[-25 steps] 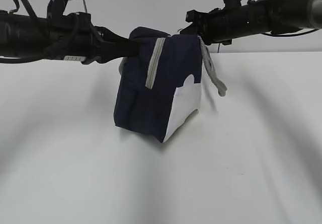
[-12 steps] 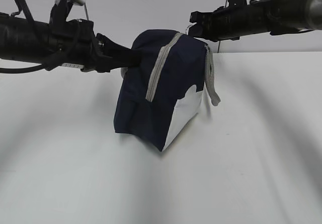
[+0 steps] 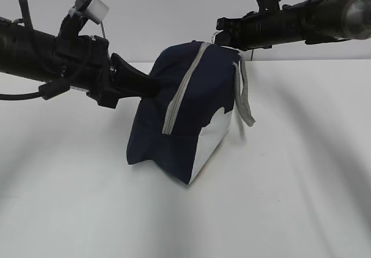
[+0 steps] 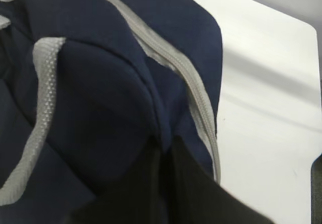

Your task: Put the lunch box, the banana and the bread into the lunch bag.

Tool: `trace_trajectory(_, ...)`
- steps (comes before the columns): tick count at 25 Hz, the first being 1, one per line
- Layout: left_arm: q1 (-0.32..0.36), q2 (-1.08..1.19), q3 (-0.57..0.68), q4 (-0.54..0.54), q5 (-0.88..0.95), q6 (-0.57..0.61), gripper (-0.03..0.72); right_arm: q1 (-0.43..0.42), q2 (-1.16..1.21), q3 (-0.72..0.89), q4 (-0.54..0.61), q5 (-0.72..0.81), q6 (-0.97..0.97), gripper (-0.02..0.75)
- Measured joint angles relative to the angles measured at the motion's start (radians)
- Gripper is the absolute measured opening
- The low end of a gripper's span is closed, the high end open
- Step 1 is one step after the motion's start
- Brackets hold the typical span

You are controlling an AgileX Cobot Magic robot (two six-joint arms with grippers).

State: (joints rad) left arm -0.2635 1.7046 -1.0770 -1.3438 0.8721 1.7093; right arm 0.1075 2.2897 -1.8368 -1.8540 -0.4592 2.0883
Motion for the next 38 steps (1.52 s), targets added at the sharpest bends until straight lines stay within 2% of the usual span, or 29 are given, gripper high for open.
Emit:
trace_trajectory(8, 0.0, -0.003, 0.0, 0.102, 0.006, -0.067, 0.001, 0.0, 0.001, 0.0, -0.001, -0.011, -0.002, -0.016)
trace_trajectory(19, 0.0, -0.003, 0.0, 0.143, 0.02, -0.076, 0.001, 0.0, 0.025, -0.012, -0.004, -0.029, -0.011, -0.016)
trace_trajectory(23, 0.0, -0.003, 0.0, 0.14, 0.021, -0.1, 0.001, -0.002, 0.024, -0.046, -0.006, -0.068, -0.016, -0.016)
trace_trajectory(27, 0.0, -0.003, 0.002, 0.078, -0.006, -0.197, 0.032, -0.004, 0.024, -0.093, -0.013, -0.117, -0.022, -0.016)
trace_trajectory(30, 0.0, -0.003, -0.001, 0.048, -0.034, -0.257, 0.134, -0.004, 0.024, -0.099, -0.015, -0.128, -0.024, -0.016)
trace_trajectory(34, 0.0, -0.003, -0.004, 0.031, -0.045, -0.307, 0.398, -0.004, 0.024, -0.101, -0.019, -0.138, -0.024, -0.016)
trace_trajectory(35, 0.0, -0.003, -0.006, 0.03, -0.045, -0.312, 0.445, -0.004, 0.024, -0.101, -0.019, -0.142, -0.024, -0.016)
trace_trajectory(36, 0.0, -0.004, -0.009, 0.028, -0.045, -0.313, 0.486, -0.004, 0.024, -0.101, -0.019, -0.144, -0.024, -0.016)
trace_trajectory(38, 0.001, -0.014, -0.009, 0.01, -0.053, -0.316, 0.524, -0.004, 0.024, -0.101, -0.019, -0.148, -0.024, -0.016)
